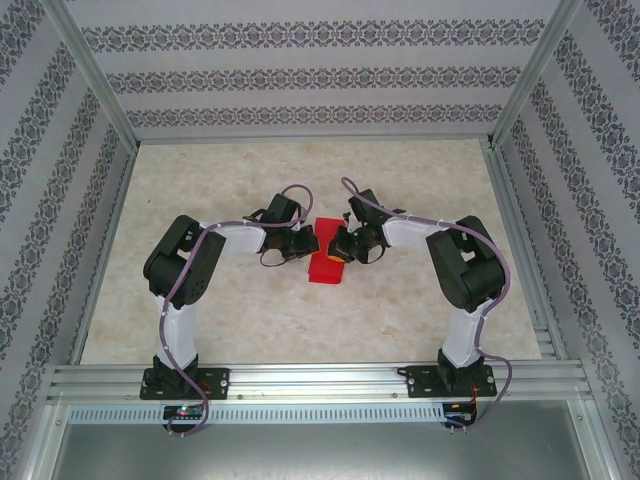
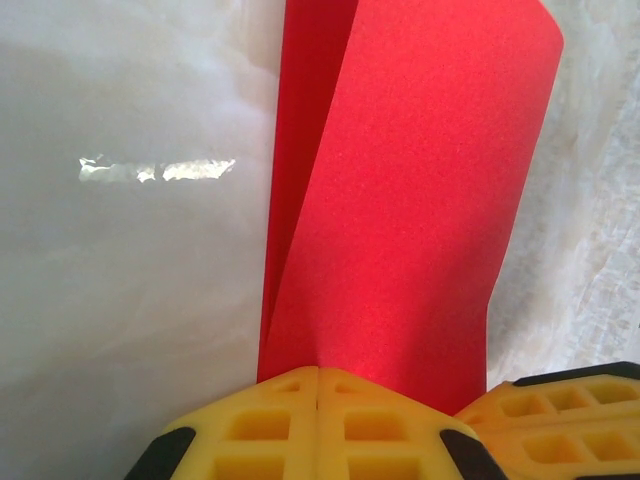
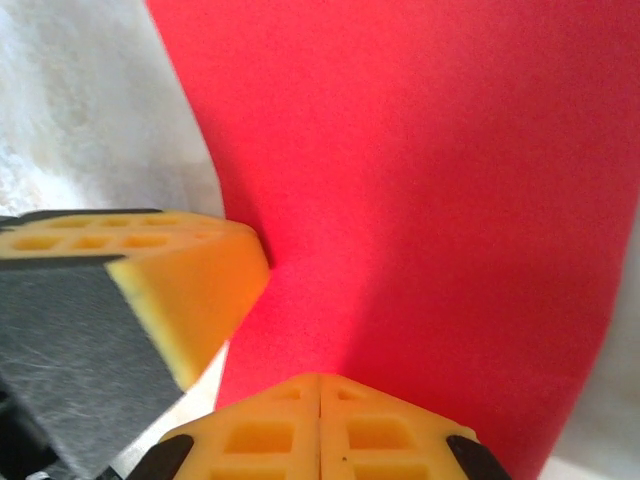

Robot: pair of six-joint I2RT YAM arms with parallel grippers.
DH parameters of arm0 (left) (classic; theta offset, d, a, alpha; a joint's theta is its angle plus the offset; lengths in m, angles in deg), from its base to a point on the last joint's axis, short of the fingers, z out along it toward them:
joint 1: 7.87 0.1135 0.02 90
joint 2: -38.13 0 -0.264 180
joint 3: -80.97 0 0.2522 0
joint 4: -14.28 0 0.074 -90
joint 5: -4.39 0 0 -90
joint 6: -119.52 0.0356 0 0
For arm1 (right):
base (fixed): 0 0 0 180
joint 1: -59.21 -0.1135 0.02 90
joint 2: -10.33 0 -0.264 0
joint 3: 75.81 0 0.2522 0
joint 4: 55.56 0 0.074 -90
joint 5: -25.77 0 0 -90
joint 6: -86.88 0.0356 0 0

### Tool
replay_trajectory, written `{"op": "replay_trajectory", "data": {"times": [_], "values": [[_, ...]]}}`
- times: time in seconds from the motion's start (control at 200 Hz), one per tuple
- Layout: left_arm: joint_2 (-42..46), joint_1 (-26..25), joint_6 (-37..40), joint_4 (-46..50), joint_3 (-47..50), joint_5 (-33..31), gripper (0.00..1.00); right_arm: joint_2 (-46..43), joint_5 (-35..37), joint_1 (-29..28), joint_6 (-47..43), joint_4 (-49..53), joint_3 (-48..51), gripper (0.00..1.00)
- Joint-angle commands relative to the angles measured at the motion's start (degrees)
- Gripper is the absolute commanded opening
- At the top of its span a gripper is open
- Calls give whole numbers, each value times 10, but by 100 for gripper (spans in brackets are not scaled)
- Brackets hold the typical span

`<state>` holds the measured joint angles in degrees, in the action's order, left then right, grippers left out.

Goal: Fold a paper plane with a square sheet of paper (pick it up from the middle)
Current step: Fold the square sheet of paper in half at the center of the table.

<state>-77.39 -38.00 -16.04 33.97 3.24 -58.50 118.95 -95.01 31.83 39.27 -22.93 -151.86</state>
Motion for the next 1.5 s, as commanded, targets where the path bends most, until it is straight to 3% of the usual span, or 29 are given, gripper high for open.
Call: {"op": "replay_trajectory", "data": {"times": [0.0, 0.445, 0.694, 0.914, 1.219, 1.494], "values": [[-81, -6, -2, 146, 52, -86, 0, 6, -13, -5, -7, 5, 10, 7], [-84, -6, -3, 147, 52, -88, 0, -1, 0, -1, -33, 25, 60, 7], [-86, -6, -1, 143, 52, -86, 0, -68, 7, 15, -77, 26, 130, 7], [-85, -6, -1, 145, 50, -85, 0, -118, -16, 8, -72, -31, 92, 8], [-87, -6, -1, 147, 49, -85, 0, -42, -27, -16, -48, -71, 50, 9], [-90, -6, -2, 145, 51, -86, 0, -43, -20, -18, -84, -69, 109, 9]]}}
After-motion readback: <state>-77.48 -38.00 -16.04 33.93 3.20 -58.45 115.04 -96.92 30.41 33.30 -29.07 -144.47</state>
